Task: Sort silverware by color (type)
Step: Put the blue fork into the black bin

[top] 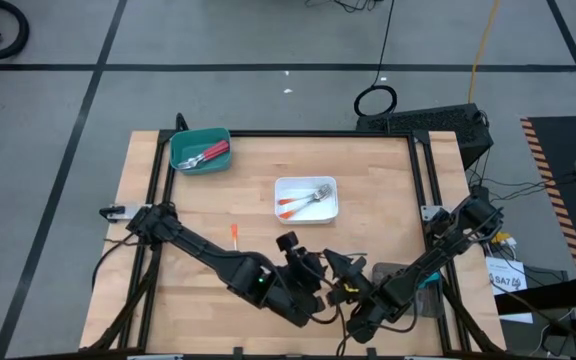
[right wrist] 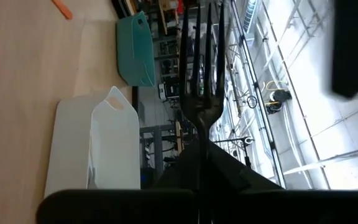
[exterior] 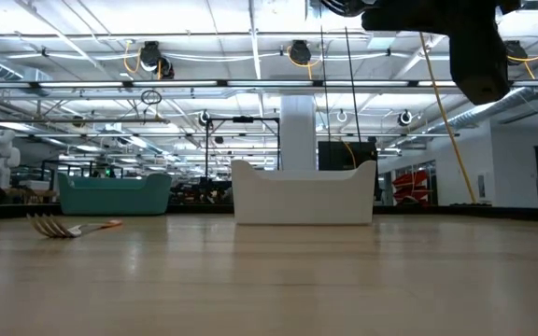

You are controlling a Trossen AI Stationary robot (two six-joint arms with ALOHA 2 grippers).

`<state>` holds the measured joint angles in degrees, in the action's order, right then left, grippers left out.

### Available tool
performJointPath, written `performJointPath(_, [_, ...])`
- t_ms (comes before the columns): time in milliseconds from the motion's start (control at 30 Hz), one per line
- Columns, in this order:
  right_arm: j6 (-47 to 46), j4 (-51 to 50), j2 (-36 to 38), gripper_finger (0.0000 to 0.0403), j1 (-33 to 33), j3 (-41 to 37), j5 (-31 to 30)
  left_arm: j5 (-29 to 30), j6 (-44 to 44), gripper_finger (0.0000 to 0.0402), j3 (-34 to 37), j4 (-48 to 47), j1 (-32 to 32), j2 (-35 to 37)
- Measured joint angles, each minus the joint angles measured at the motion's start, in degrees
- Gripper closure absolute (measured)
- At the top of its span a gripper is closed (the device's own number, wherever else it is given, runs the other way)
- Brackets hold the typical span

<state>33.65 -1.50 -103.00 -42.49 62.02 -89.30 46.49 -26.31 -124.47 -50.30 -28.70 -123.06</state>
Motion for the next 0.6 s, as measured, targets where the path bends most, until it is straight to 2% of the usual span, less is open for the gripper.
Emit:
performJointPath(167, [-3.29,0.16,2.91,0.0400,-0.75,0.00,3.99,0.84,5.15,0.0241,-7.43,-7.19,-1.87,0.12])
performJointPath(300, [-7.03,-0.61,6.96,0.0400,-0.99,0.00,9.38,7.44,11.58,0.0241,-10.47,-14.86,-4.50,0.35])
performJointPath(367, [-8.91,-1.38,9.45,0.0400,-1.12,0.00,12.04,10.28,11.70,0.0241,-10.39,-19.85,-5.47,0.21])
performJointPath(467, [-14.38,-5.16,13.63,0.0400,-1.15,0.02,16.87,12.66,4.88,0.0241,-9.86,-29.45,-6.34,0.00])
performJointPath(600, [-27.59,-17.43,19.17,0.0399,-0.17,0.02,26.01,21.71,-9.57,0.0241,-3.36,-39.57,-7.09,0.26])
